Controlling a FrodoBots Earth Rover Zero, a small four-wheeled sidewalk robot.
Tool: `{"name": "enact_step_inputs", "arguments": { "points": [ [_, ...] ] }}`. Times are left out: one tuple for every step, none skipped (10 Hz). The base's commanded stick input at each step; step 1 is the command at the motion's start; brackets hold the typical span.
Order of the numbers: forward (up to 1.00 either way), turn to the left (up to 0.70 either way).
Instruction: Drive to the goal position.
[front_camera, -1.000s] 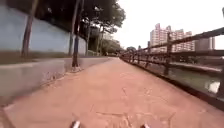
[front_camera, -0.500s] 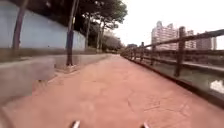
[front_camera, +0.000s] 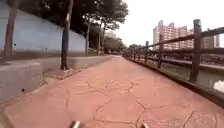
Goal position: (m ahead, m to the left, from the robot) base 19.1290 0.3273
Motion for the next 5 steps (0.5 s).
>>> {"name": "enact_step_inputs", "arguments": {
  "points": [
    [1.00,0.00],
    [1.00,0.00],
    [1.00,0.00],
    [1.00,0.00],
    [1.00,-0.01]
  ]
}}
